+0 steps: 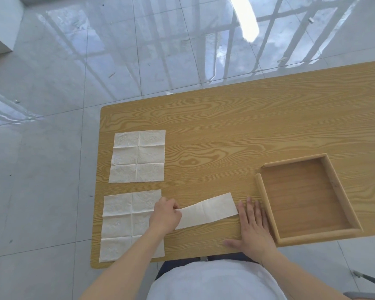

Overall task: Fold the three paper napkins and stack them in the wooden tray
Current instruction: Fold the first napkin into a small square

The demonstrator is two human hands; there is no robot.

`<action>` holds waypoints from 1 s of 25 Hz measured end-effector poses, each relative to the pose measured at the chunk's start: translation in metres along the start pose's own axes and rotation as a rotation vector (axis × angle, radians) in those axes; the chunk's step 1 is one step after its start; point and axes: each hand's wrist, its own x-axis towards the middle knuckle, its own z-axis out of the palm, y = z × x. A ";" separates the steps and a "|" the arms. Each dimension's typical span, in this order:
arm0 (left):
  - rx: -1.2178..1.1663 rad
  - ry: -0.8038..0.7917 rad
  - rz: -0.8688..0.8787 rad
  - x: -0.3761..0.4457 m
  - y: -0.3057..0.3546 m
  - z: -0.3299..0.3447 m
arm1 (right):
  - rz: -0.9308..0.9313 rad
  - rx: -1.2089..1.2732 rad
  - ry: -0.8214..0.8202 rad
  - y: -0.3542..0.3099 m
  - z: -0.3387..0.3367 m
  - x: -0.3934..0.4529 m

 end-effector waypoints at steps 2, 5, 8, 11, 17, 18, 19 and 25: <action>-0.137 -0.002 -0.043 0.002 -0.002 -0.004 | -0.012 0.008 -0.007 -0.005 -0.002 0.004; -0.336 -0.019 -0.121 0.003 -0.002 -0.018 | -0.057 -0.017 -0.002 -0.012 -0.007 0.016; -0.446 0.035 -0.146 0.003 0.000 -0.032 | -0.042 -0.007 -0.012 -0.016 -0.010 0.021; -0.536 0.065 -0.118 0.002 0.013 -0.035 | -0.035 0.000 -0.026 -0.017 -0.011 0.020; -0.426 0.159 0.000 -0.003 0.036 -0.006 | -0.039 0.025 -0.015 -0.017 -0.012 0.020; -0.326 0.204 0.003 -0.003 0.029 -0.005 | -0.043 0.023 -0.005 -0.016 -0.011 0.020; -0.195 0.200 -0.002 -0.003 0.020 -0.004 | -0.049 0.022 0.002 -0.017 -0.010 0.021; 0.246 0.134 0.053 0.002 0.010 0.005 | -0.049 0.015 0.009 -0.016 -0.010 0.021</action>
